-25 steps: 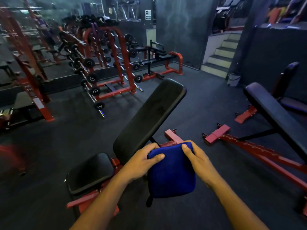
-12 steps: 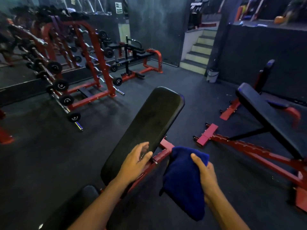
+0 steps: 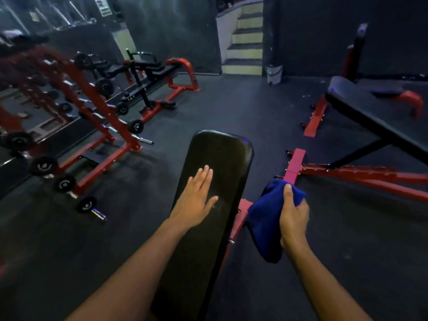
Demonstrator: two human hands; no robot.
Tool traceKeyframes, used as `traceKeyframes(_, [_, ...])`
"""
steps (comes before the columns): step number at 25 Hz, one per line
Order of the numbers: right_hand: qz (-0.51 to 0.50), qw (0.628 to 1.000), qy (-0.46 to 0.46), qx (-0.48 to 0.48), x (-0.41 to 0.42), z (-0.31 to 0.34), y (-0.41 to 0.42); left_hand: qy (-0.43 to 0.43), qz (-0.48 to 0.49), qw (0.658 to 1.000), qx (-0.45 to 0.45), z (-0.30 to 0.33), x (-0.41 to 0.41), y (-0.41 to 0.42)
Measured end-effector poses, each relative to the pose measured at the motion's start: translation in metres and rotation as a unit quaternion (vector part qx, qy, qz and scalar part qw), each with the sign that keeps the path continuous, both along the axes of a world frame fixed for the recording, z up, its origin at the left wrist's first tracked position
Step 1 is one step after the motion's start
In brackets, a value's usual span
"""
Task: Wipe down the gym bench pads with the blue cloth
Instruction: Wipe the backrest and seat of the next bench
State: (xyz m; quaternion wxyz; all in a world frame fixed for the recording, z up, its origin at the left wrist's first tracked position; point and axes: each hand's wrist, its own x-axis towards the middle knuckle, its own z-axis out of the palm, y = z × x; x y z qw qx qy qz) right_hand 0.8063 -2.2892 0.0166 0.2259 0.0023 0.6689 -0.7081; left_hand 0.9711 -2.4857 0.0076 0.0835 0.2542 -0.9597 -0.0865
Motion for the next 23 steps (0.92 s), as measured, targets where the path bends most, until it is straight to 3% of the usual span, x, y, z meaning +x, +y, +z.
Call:
traceKeyframes(8, [-0.037, 0.995, 0.071, 0.057, -0.070, -0.027, -0.129, -0.039, -0.048, 0.995, -0.076, -0.059, -0.103, -0.159])
traceKeyframes(14, [-0.207, 0.968, 0.132, 0.060, -0.090, -0.058, -0.167, 0.103, -0.077, 0.979, -0.155, -0.122, -0.113, -0.198])
traceKeyframes(16, [-0.166, 0.973, 0.140, 0.075, -0.076, -0.066, -0.188, 0.112, -0.086, 0.978, -0.153, -0.123, -0.110, -0.199])
traceKeyframes(20, [-0.018, 0.960, 0.255, 0.112, -0.065, -0.072, -0.210, 0.118, -0.092, 0.979, -0.141, -0.127, -0.109, -0.202])
traceKeyframes(23, [-0.015, 0.940, 0.282, 0.191, -0.107, -0.049, -0.188, 0.122, -0.091, 0.978, -0.141, -0.128, -0.108, -0.203])
